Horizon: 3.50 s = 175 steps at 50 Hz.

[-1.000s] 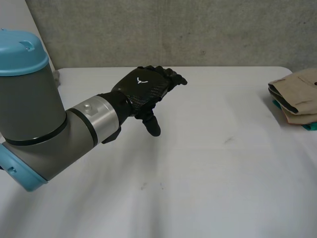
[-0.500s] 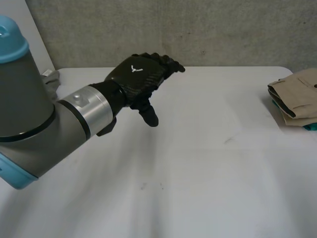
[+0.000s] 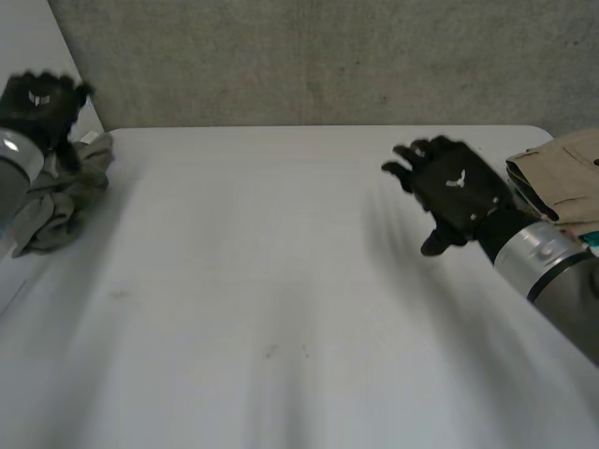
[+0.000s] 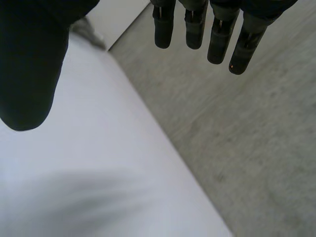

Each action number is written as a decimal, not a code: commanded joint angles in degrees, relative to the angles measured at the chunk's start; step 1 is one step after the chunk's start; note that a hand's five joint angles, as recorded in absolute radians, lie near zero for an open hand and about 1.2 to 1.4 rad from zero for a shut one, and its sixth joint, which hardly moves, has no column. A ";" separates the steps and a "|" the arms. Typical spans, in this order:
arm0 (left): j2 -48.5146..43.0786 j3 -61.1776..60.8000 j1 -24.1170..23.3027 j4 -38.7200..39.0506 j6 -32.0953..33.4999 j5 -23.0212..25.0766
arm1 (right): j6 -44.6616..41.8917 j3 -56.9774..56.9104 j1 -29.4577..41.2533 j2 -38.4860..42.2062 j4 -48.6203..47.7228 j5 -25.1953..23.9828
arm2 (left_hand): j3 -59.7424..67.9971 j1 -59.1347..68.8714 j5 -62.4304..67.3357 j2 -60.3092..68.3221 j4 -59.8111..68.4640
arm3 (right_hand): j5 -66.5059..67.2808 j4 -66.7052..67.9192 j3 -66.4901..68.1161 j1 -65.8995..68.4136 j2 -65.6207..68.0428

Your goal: Fold the laundry.

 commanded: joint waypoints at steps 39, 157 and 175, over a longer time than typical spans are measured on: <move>5.77 -11.53 -23.09 14.69 -19.05 -1.75 | -4.90 2.27 -1.65 3.96 0.57 5.33 | 67.99 68.08 67.31 68.28 68.31 | -3.33 -3.76 -2.37 -1.68 -2.97; 2.96 -11.27 -33.30 -0.95 -23.55 -6.05 | -2.45 -0.89 -3.84 3.60 3.28 7.45 | 10.65 10.75 9.98 10.94 10.97 | -3.33 -3.76 -2.37 -1.68 -2.97; 7.81 -19.36 -38.74 -6.85 -24.34 -11.23 | -7.34 -14.78 -8.77 2.81 36.42 6.22 | 11.66 11.75 10.98 11.95 11.98 | -3.33 -3.76 -2.37 -1.68 -2.97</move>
